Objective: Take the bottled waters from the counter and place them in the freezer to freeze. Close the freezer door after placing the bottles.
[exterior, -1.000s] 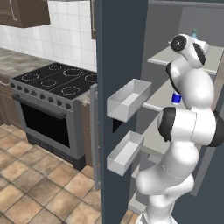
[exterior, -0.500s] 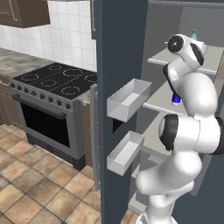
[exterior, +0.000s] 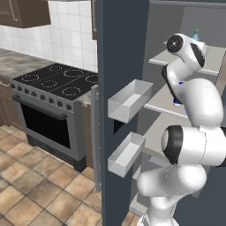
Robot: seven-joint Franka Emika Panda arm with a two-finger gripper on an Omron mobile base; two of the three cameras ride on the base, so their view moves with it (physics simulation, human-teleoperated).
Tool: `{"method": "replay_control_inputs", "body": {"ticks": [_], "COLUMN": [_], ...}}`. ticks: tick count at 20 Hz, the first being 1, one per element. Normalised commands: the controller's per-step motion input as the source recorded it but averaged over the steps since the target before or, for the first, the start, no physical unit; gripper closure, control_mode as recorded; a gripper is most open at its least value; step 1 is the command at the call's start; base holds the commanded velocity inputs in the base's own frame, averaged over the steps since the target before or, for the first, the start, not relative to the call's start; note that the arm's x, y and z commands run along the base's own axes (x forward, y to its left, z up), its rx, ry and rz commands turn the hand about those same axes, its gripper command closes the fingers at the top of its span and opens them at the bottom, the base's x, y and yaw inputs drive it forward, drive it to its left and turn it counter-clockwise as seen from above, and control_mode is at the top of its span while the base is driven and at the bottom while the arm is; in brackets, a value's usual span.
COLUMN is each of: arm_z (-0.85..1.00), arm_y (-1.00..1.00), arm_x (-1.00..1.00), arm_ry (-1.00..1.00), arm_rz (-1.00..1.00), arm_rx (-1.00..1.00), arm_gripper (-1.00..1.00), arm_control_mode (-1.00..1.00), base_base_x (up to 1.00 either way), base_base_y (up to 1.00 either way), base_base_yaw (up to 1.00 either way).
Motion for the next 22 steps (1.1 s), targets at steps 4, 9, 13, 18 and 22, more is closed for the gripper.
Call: {"method": "replay_control_inputs", "body": {"ticks": [4,9,13,18,22], "arm_z": [0.04,0.05,0.05,0.01,0.00], "arm_y": [0.32,0.41,0.38,0.08,0.02], "arm_x": [-0.47,-0.59,-0.73,-0.91,-1.00], "arm_ry": [0.00,0.00,0.00,0.00,0.00], "arm_rz": [0.00,0.00,0.00,0.06,0.22], "arm_rx": [0.07,0.10,0.11,0.15,0.18], "arm_gripper": [-1.00,-1.00,-1.00,-1.00,-1.00], "arm_control_mode": [-1.00,-1.00,-1.00,-1.00,-1.00], "base_base_x": [0.00,0.00,0.00,0.00,0.00], "base_base_y": [0.00,0.00,0.00,0.00,0.00], "base_base_yaw": [0.00,0.00,0.00,0.00,0.00]}}
